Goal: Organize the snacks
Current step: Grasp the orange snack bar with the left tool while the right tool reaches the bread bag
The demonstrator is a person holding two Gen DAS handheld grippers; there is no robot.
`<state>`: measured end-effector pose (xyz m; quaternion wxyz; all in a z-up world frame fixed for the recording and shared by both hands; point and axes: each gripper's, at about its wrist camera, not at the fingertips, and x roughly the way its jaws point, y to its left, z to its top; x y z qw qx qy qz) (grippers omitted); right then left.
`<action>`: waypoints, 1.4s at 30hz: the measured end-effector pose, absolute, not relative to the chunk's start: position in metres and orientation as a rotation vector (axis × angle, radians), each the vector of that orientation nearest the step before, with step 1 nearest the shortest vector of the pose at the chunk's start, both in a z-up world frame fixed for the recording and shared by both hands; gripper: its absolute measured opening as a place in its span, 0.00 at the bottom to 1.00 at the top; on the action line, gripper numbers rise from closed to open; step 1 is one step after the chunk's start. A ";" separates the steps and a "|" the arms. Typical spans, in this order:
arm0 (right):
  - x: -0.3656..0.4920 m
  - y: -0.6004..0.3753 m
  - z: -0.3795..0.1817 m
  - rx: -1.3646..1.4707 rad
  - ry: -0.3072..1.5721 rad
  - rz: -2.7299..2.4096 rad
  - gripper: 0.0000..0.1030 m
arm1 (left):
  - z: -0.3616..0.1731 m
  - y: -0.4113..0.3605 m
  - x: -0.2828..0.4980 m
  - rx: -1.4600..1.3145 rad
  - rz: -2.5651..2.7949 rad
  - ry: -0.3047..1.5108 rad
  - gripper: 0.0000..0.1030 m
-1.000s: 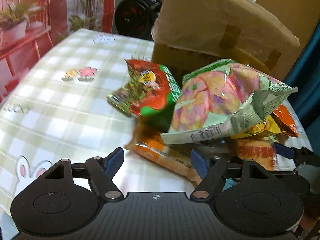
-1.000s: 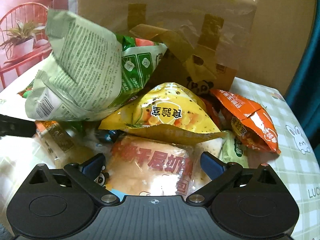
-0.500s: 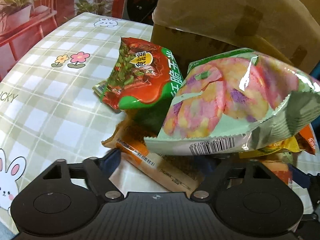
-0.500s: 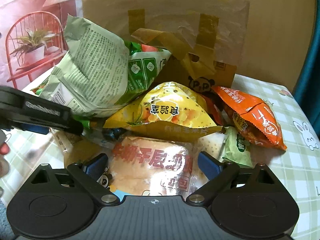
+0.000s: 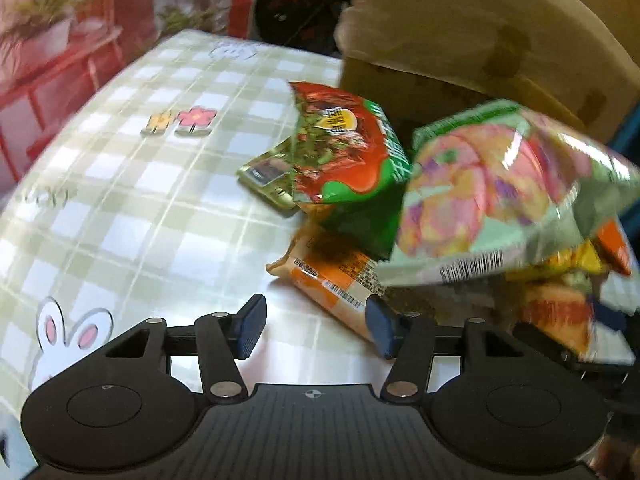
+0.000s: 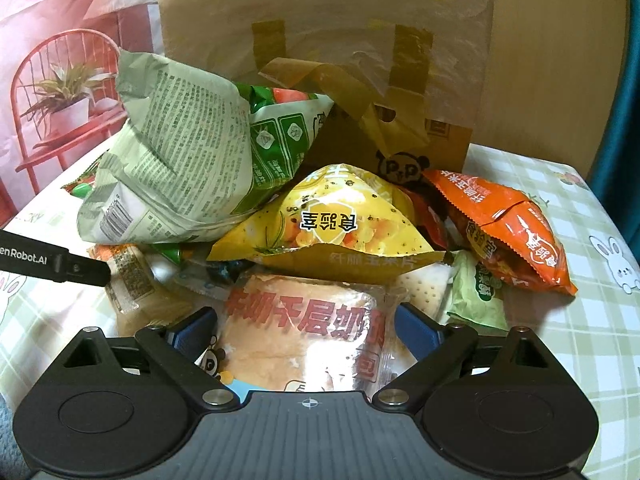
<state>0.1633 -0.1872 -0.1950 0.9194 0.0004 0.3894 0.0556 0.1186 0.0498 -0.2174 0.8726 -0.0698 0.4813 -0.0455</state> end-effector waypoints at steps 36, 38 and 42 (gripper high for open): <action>0.163 -0.180 -0.179 -0.036 0.817 0.115 0.92 | -0.229 0.031 0.103 0.026 -0.040 0.972 0.41; 0.163 -0.178 -0.180 -0.049 0.833 0.099 0.92 | -0.230 0.034 0.103 0.013 -0.042 0.964 0.40; 0.165 -0.178 -0.179 -0.070 0.852 0.092 0.92 | -0.234 0.040 0.100 -0.003 -0.059 0.944 0.40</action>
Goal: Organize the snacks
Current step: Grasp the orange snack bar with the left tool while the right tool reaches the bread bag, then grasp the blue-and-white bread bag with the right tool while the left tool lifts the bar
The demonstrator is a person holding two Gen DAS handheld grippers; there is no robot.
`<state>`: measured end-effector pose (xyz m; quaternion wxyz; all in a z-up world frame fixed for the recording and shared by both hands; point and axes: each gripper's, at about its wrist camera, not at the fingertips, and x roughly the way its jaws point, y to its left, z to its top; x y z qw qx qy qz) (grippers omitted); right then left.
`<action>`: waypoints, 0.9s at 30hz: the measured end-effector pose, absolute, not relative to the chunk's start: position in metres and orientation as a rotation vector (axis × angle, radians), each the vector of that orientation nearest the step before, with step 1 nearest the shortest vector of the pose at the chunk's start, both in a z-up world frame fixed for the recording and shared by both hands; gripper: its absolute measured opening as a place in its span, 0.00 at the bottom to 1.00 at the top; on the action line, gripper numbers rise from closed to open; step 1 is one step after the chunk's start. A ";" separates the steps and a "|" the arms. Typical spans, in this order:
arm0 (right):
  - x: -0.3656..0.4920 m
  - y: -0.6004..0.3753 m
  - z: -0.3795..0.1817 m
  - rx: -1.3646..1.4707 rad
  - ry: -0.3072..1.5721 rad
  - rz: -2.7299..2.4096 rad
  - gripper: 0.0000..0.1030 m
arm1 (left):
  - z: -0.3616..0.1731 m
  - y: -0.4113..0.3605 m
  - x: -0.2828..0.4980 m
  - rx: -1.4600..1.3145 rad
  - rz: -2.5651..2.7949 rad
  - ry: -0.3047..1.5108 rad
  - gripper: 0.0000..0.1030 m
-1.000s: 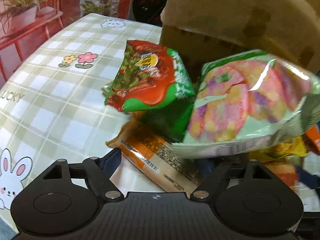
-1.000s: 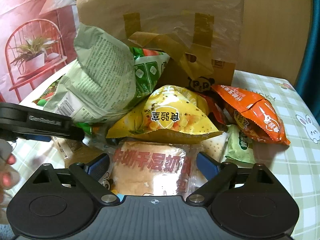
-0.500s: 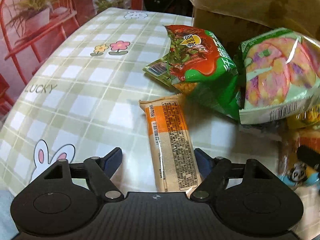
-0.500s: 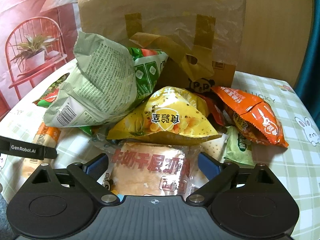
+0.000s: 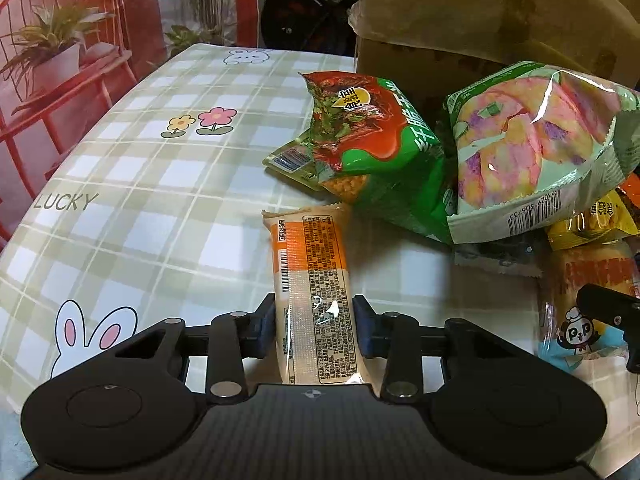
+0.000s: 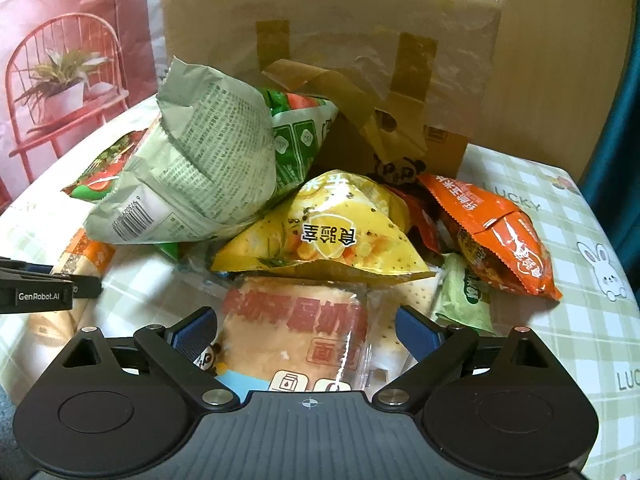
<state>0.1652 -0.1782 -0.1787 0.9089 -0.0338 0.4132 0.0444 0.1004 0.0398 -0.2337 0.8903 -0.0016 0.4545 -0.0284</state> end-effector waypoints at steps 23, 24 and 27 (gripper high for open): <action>0.172 -0.175 -0.184 -0.083 0.898 0.112 0.90 | -0.237 0.039 0.114 -0.011 -0.044 0.953 0.42; 0.172 -0.174 -0.185 -0.086 0.899 0.116 0.92 | -0.237 0.039 0.114 -0.013 -0.050 0.955 0.47; 0.174 -0.173 -0.189 -0.081 0.903 0.116 0.94 | -0.238 0.034 0.119 0.015 -0.058 0.957 0.52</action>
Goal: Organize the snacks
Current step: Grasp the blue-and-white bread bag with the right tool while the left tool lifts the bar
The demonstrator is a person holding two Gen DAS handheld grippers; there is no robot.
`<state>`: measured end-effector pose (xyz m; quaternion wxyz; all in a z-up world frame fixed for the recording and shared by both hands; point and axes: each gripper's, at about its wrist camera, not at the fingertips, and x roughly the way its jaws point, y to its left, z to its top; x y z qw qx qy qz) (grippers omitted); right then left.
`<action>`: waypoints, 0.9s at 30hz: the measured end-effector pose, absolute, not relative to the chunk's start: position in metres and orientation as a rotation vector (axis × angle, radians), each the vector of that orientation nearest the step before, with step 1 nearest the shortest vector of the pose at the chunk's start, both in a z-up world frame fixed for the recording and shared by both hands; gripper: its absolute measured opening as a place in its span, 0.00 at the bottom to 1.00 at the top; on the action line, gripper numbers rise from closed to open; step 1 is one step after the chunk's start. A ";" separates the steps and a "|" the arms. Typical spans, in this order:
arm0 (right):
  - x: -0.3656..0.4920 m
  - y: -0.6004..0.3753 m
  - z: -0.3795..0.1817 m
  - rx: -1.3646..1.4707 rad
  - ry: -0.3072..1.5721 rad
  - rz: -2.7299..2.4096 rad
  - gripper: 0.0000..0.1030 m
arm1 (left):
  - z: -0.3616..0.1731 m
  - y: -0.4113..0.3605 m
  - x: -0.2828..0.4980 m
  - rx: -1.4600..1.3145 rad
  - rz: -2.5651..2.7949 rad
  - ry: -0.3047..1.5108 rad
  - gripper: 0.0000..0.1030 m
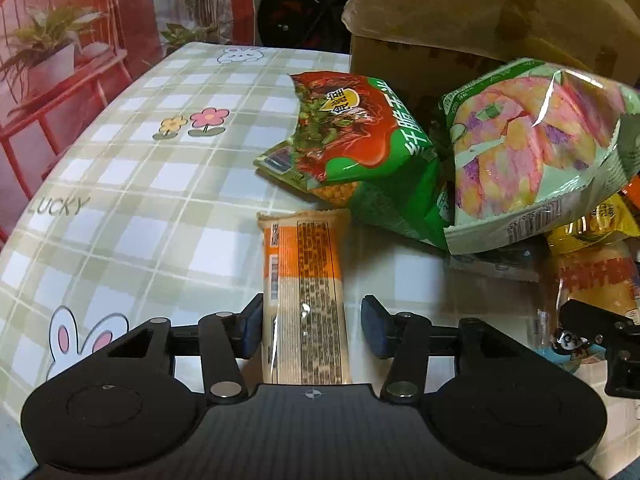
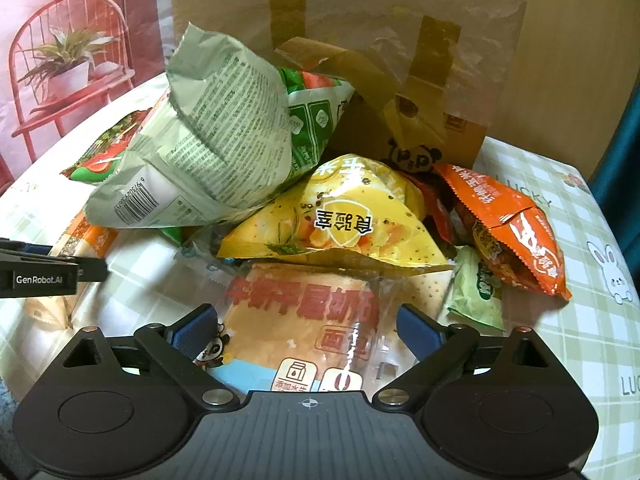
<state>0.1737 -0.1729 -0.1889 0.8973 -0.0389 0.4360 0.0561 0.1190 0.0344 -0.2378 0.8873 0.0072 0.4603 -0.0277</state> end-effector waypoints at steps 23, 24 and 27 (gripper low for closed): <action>0.137 -0.203 -0.149 0.068 0.816 0.136 0.75 | -0.181 0.057 0.073 -0.026 -0.082 0.779 0.37; 0.136 -0.207 -0.143 0.072 0.800 0.129 0.75 | -0.177 0.059 0.071 -0.029 -0.082 0.762 0.37; 0.132 -0.217 -0.127 0.076 0.747 0.111 0.74 | -0.163 0.058 0.065 -0.035 -0.078 0.712 0.37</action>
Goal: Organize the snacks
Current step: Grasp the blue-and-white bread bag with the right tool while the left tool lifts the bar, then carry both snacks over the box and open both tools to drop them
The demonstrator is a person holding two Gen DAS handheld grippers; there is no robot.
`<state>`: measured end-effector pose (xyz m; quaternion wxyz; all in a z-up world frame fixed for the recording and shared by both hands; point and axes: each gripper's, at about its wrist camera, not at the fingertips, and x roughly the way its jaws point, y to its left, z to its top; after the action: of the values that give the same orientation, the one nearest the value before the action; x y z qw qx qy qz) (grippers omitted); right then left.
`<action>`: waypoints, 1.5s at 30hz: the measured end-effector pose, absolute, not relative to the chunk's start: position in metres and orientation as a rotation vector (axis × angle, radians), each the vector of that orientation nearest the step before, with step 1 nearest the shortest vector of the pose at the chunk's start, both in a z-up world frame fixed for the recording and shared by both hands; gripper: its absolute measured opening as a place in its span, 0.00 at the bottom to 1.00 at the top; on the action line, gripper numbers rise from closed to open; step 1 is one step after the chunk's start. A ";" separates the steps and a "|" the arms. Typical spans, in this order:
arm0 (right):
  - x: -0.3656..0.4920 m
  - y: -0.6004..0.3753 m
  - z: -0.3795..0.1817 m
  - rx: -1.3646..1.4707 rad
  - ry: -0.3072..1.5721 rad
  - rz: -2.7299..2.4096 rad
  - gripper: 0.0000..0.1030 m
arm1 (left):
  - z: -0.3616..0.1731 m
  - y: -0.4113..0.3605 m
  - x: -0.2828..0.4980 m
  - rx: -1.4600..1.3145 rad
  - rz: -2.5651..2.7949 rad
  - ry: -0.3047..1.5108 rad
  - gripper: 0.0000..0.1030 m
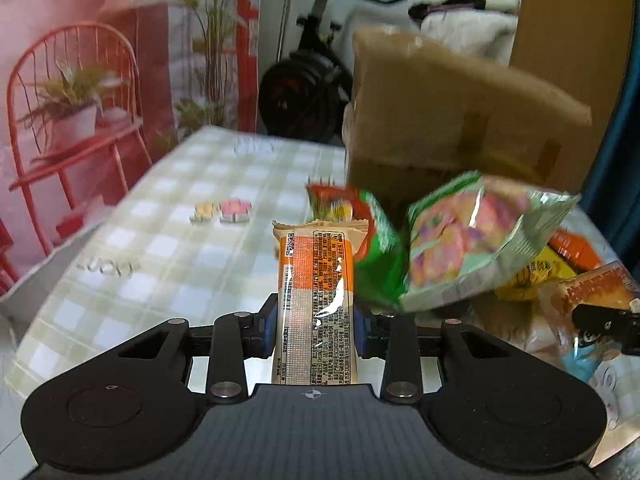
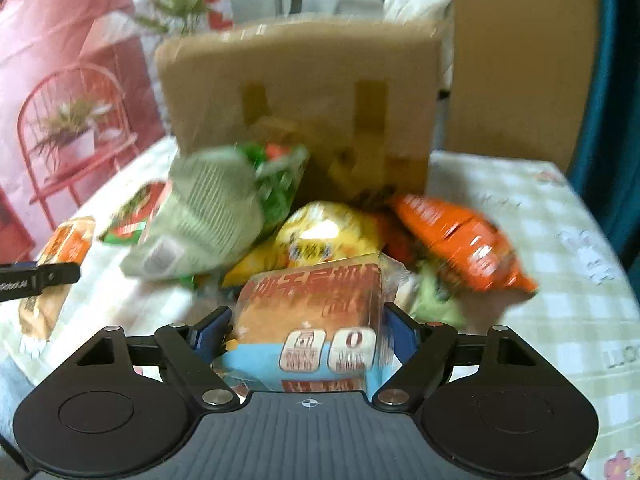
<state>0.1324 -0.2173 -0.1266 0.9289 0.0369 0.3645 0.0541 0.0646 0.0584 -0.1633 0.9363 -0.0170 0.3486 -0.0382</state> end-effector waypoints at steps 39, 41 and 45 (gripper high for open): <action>0.374 -0.273 -0.023 0.159 0.485 0.091 0.75 | -0.055 -0.054 0.311 0.010 -0.275 0.556 0.41; 0.374 -0.274 -0.029 0.179 0.506 0.094 0.80 | -0.058 -0.049 0.315 0.002 -0.272 0.556 0.61; 0.359 -0.278 -0.026 0.193 0.475 0.114 0.83 | -0.053 -0.033 0.300 -0.006 -0.274 0.538 0.68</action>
<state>0.3592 -0.2782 -0.0259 0.9657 0.0954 0.2350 0.0565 0.3004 -0.0328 -0.0527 0.9547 -0.0028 0.2651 -0.1350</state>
